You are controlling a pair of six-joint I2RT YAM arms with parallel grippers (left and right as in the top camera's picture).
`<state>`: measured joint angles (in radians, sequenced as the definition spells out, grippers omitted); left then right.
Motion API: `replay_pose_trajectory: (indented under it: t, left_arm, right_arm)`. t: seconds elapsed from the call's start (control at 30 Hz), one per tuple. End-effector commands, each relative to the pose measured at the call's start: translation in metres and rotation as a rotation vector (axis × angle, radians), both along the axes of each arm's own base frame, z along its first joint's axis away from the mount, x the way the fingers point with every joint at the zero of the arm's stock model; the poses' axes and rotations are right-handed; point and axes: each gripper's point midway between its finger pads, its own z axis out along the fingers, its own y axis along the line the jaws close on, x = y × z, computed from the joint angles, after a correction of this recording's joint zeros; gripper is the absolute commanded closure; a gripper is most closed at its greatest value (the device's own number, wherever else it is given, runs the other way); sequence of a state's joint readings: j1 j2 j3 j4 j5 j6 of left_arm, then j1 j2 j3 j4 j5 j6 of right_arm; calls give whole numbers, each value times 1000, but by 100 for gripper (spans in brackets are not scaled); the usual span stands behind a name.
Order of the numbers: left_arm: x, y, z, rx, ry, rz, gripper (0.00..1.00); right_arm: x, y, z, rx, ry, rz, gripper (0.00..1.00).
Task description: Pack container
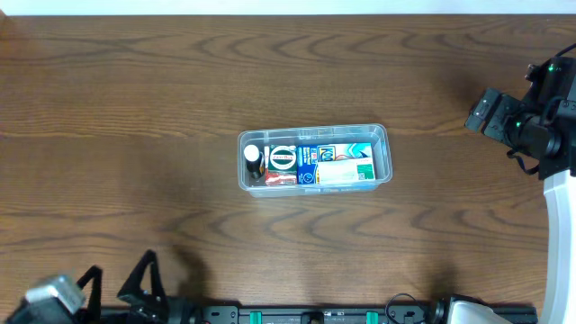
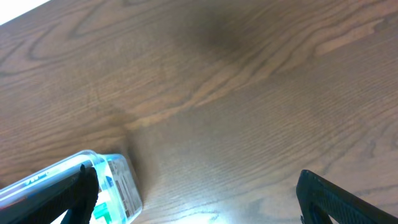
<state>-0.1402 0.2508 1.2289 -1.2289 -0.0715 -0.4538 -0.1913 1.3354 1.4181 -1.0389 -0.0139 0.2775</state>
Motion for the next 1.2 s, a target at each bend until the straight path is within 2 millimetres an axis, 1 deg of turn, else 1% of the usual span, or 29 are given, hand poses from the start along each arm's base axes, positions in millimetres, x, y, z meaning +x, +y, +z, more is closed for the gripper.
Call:
replay_pose_trajectory:
  t: [0.0,0.13,0.23,0.4,0.5,0.63,0.8,0.97,1.17]
  left_arm:
    - [7,24,-18,23,-41,171,2]
    - [32,28,-29,12,-142,210,2]
    - [58,26,-39,0,-208,211,2]
    - [98,25,-66,-9,-268,221,2]
    - [114,25,-81,-11,-289,229,2]
    - [130,25,-94,-16,-327,238,2]
    - [143,26,-110,-23,-372,252,2]
    - [151,27,-130,-23,-376,256,2]
    - [154,30,-156,-9,-322,275,2]
  right_arm:
    - [1,-4,1,-4,-1,-13,1]
    - [1,-4,1,-5,-1,-13,1]
    - [1,-4,1,-4,-1,-13,1]
    - [1,-4,1,-4,-1,-13,1]
    - [1,-4,1,-4,-1,-13,1]
    - [1,-4,1,-4,-1,-13,1]
    - [1,-4,1,-4,-1,-13,1]
    - [1,-4,1,-4,-1,-13,1]
    - [1,-4,1,-4,-1,-13,1]
